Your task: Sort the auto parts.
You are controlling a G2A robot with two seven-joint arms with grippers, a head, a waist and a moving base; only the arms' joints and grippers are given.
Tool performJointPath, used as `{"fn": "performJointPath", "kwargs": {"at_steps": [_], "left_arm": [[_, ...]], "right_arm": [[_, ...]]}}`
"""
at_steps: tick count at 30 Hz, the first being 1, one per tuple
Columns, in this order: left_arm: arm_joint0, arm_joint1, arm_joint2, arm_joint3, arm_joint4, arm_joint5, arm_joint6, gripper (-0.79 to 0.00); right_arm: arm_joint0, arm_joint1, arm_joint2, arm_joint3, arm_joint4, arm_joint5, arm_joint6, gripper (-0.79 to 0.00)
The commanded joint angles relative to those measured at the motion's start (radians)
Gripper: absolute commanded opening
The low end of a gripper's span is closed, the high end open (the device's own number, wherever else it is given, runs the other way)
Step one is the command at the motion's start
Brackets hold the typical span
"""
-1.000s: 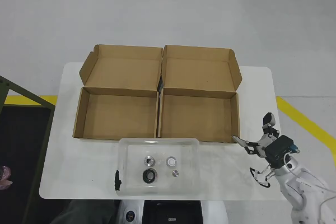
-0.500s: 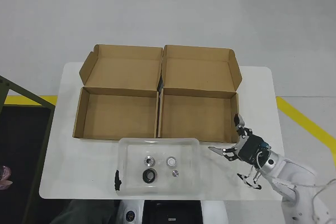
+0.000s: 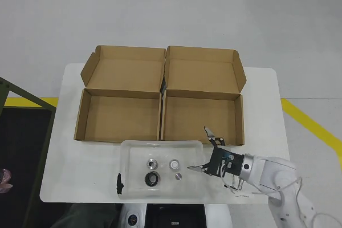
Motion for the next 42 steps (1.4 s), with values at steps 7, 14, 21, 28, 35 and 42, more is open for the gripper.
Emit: {"fn": "performJointPath", "kwargs": {"at_steps": [7,14,21,28,35,42], "left_arm": [[0.0,0.0,0.0,0.0,0.0,0.0,0.0,0.0],[0.0,0.0,0.0,0.0,0.0,0.0,0.0,0.0],[0.0,0.0,0.0,0.0,0.0,0.0,0.0,0.0],[0.0,0.0,0.0,0.0,0.0,0.0,0.0,0.0],[0.0,0.0,0.0,0.0,0.0,0.0,0.0,0.0],[0.0,0.0,0.0,0.0,0.0,0.0,0.0,0.0]], "right_arm": [[0.058,0.001,-0.129,-0.008,-0.005,-0.032,0.124,0.0],[0.109,-0.002,-0.225,0.01,0.004,-0.025,0.208,0.0],[0.141,-0.002,-0.291,0.039,0.016,-0.021,0.26,0.0],[0.166,0.002,-0.318,0.078,0.029,-0.015,0.296,0.0],[0.174,0.008,-0.315,0.099,0.044,0.015,0.319,-0.065],[0.189,0.013,-0.328,0.12,0.042,0.03,0.328,-0.271]]}}
